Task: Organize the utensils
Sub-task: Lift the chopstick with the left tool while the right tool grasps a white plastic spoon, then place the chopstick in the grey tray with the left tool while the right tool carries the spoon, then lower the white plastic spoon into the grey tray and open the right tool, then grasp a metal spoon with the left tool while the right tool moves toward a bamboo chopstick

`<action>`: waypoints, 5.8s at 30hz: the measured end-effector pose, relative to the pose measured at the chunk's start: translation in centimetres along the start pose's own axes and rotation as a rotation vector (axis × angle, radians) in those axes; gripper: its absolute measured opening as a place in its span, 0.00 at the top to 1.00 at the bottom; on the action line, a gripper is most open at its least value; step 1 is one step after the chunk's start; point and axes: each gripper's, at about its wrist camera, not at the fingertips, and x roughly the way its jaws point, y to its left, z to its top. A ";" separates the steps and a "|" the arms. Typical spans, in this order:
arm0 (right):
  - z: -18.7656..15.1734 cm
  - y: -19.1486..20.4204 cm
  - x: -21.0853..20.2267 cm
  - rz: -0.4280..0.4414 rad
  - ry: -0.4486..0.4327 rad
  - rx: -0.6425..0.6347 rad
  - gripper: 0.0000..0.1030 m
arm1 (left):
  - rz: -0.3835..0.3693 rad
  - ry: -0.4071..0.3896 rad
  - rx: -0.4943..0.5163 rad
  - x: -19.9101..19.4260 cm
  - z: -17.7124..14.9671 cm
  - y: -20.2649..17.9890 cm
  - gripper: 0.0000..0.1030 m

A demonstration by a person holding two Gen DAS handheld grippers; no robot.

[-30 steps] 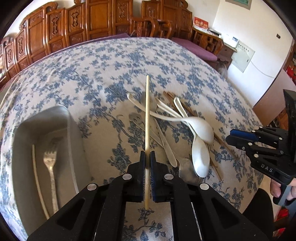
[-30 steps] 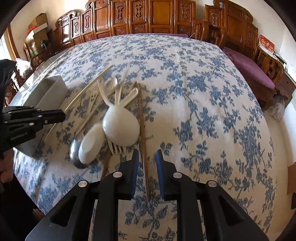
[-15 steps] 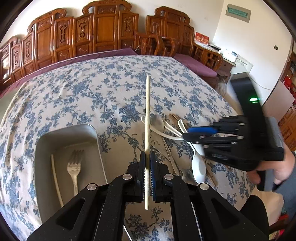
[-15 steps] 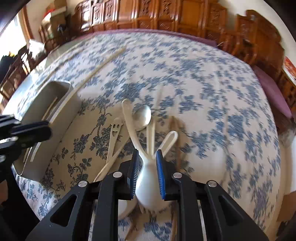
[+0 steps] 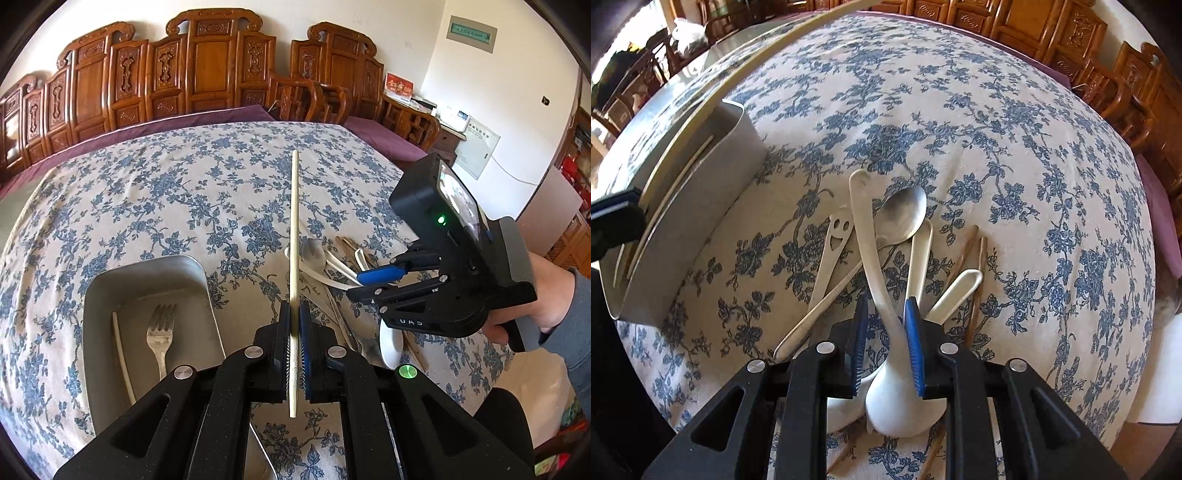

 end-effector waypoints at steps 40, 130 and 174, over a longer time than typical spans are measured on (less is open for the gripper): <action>-1.0 0.6 -6.6 -0.147 -0.168 0.037 0.97 | 0.121 -0.057 -0.084 -6.3 -3.0 5.6 0.96; -3.9 6.0 -10.0 0.020 -0.378 0.160 0.90 | 0.148 -0.007 -0.112 -6.0 -3.1 8.3 0.79; -15.7 -5.5 -7.0 0.011 -0.343 0.409 0.70 | 0.118 0.328 0.107 14.6 3.9 -4.5 0.91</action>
